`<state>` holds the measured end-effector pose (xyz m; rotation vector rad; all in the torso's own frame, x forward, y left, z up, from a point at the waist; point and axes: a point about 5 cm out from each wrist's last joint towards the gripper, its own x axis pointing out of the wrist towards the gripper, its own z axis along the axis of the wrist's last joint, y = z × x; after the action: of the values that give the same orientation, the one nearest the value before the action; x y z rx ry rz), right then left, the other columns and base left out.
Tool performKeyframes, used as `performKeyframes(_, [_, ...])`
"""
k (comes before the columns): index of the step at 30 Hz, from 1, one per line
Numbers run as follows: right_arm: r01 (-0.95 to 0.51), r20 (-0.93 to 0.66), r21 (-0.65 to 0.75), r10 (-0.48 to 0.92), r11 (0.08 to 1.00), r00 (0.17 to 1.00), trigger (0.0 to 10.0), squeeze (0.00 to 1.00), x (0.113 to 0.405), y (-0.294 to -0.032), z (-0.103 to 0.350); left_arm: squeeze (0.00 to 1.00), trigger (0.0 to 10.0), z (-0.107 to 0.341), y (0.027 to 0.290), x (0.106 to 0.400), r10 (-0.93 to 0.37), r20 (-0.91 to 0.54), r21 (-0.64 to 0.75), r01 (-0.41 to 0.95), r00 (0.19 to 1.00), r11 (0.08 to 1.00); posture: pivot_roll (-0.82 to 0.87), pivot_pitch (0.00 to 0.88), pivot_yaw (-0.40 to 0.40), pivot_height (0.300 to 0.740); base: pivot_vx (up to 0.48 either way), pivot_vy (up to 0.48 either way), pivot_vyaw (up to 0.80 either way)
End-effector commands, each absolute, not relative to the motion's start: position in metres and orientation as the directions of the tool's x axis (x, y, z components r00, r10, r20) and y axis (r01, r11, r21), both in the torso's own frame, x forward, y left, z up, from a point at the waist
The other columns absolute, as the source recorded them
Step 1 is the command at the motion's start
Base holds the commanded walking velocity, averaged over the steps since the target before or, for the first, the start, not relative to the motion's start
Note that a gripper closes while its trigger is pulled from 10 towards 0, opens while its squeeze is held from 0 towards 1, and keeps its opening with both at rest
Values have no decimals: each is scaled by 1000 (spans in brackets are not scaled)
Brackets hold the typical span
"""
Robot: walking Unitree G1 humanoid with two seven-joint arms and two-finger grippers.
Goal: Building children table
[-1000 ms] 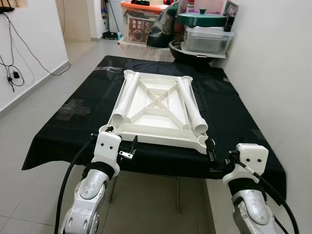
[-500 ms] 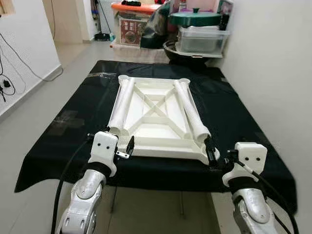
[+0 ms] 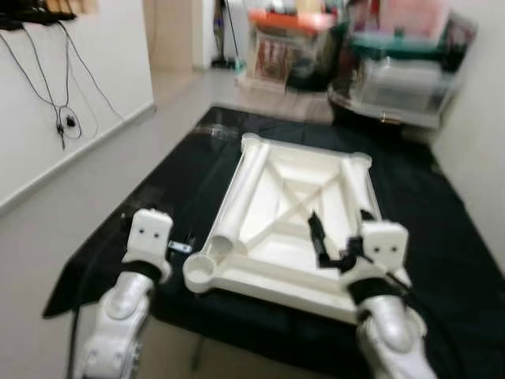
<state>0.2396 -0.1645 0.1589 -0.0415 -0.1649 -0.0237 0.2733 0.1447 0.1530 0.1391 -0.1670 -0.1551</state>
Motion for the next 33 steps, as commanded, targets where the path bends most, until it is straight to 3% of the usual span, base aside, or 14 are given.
performKeyframes(1, [48, 152, -44, -41, 998, 988, 10000, 0, 240, -169, 157, 0, 10000, 155, 137, 273, -195, 167, 141, 172, 967, 975, 105, 0, -92, 740, 0, 0, 0])
performKeyframes(12, [154, 58, -19, -153, 988, 987, 10000, 0, 239, -193, 145, 0, 10000, 154, 138, 274, -174, 170, 140, 151, 970, 979, 108, 0, -102, 740, 0, 0, 0])
performKeyframes(18, [248, -55, 44, -245, 968, 968, 10000, 0, 225, -228, 132, 0, 10000, 153, 139, 274, -157, 176, 138, 133, 972, 981, 108, 0, -107, 740, 0, 0, 0])
performKeyframes(33, [112, -185, 120, -88, 986, 979, 10000, 0, 217, -237, 129, 0, 10000, 153, 136, 275, -157, 180, 130, 135, 971, 982, 100, 0, -114, 740, 0, 0, 0])
